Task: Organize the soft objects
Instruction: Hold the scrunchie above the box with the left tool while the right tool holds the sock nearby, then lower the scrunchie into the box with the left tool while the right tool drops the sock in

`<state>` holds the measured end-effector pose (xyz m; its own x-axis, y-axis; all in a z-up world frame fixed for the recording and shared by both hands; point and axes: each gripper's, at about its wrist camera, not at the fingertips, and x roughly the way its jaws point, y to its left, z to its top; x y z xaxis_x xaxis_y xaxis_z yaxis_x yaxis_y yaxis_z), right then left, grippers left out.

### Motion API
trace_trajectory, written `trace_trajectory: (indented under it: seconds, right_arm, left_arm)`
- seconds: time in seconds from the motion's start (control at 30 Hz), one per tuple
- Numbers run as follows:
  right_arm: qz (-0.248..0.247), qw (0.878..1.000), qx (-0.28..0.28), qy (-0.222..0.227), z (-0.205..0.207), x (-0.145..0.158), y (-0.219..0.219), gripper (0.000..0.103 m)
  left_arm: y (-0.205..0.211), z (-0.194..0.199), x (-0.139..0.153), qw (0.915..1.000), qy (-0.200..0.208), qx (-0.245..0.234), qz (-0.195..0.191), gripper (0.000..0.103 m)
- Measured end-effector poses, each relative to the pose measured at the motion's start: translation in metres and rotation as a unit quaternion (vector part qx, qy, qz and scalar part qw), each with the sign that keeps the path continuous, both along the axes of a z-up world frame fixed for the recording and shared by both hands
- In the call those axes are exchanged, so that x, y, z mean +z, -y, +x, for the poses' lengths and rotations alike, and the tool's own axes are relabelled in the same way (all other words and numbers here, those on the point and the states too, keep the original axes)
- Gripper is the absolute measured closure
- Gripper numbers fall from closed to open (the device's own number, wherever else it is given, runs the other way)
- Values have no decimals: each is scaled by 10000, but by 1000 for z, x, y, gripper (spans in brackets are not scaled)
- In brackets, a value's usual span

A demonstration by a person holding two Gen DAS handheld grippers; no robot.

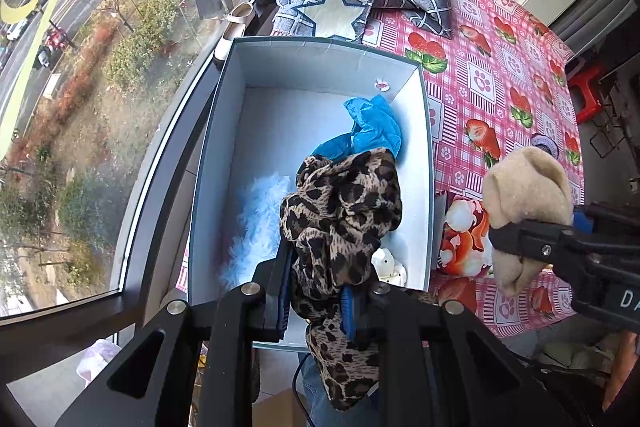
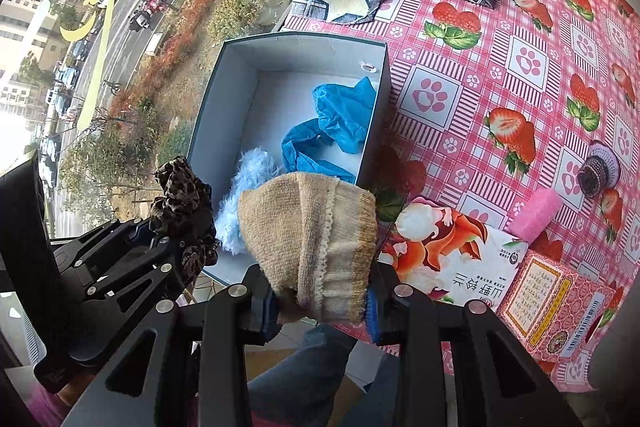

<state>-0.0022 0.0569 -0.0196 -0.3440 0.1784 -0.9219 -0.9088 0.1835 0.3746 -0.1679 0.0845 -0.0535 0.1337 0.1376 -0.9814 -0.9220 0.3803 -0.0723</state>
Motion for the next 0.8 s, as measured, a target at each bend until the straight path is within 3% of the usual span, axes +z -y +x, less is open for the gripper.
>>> trace_trajectory:
  seconds: [0.8]
  right_arm:
    - [-130, 9997, 221, 39, -19, -15, -43, 69]
  left_arm:
    - [-20, 1, -27, 9993, -134, 142, -315, 81]
